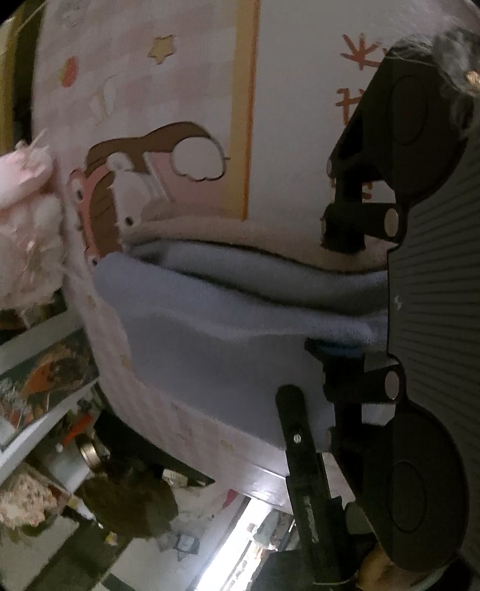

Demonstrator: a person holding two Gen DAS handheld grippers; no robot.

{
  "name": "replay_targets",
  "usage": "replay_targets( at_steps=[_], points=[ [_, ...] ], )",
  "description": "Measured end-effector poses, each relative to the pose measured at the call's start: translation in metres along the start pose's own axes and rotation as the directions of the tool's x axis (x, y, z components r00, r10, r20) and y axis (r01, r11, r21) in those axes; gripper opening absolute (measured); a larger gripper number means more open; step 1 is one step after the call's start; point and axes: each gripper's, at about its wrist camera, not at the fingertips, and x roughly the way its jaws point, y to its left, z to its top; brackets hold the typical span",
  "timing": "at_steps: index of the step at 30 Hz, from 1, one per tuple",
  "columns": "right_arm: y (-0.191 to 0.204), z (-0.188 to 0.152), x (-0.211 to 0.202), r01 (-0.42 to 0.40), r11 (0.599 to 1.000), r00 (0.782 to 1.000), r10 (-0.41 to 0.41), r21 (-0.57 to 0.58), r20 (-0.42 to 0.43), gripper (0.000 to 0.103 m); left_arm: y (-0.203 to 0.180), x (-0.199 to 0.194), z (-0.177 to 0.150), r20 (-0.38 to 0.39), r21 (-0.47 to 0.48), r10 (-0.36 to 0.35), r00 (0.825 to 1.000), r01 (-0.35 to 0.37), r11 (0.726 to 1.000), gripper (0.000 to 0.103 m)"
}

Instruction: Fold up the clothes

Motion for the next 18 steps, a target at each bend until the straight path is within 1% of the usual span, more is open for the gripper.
replay_targets(
  at_steps=[4, 7, 18],
  points=[
    [0.011, -0.001, -0.013, 0.011, 0.996, 0.999, -0.007, -0.085, 0.052, 0.033, -0.019, -0.012, -0.002, 0.055, 0.073, 0.024, 0.998, -0.028, 0.997, 0.051],
    [0.014, -0.001, -0.020, 0.010, 0.994, 0.998, -0.002, -0.113, 0.067, 0.033, -0.030, -0.019, -0.001, 0.076, 0.114, 0.032, 0.997, -0.040, 0.993, 0.051],
    [0.016, -0.003, -0.047, 0.009, 0.983, 0.992, 0.014, -0.185, 0.125, 0.033, -0.059, -0.032, -0.006, 0.125, 0.139, 0.038, 0.991, -0.055, 0.989, 0.051]
  ],
)
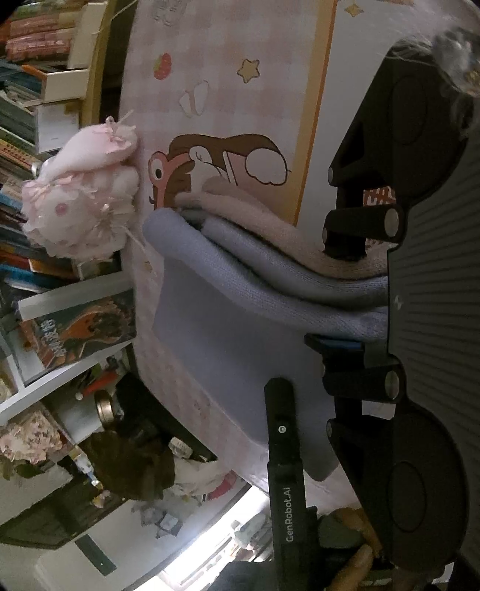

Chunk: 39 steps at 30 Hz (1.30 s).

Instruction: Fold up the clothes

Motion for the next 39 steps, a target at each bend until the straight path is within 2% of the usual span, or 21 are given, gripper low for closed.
replay_targets(
  at_steps=[9, 16, 23, 30, 39],
  points=[
    [-0.002, -0.005, -0.015, -0.022, 0.999, 0.999, 0.024, -0.048, 0.026, 0.033, -0.015, -0.013, -0.011, 0.033, -0.010, 0.018, 0.999, -0.018, 1.000, 0.051],
    [-0.006, -0.010, -0.023, -0.042, 0.998, 0.999, 0.044, -0.056, 0.024, 0.033, -0.023, -0.017, -0.018, 0.029, -0.019, 0.028, 0.999, -0.028, 0.999, 0.051],
    [-0.004, -0.013, -0.022, 0.002, 0.999, 0.999, 0.000, -0.043, 0.041, 0.033, -0.017, -0.007, -0.012, 0.013, 0.009, -0.012, 1.000, 0.012, 1.000, 0.051],
    [0.014, -0.013, -0.008, 0.082, 0.996, 0.994, -0.081, -0.019, 0.073, 0.033, 0.010, 0.001, 0.003, -0.010, 0.045, -0.095, 0.995, 0.095, 0.994, 0.051],
    [0.071, -0.001, 0.025, 0.173, 0.985, 0.979, -0.171, -0.012, 0.109, 0.033, 0.067, -0.004, 0.038, -0.039, 0.063, -0.183, 0.982, 0.185, 0.981, 0.051]
  ],
)
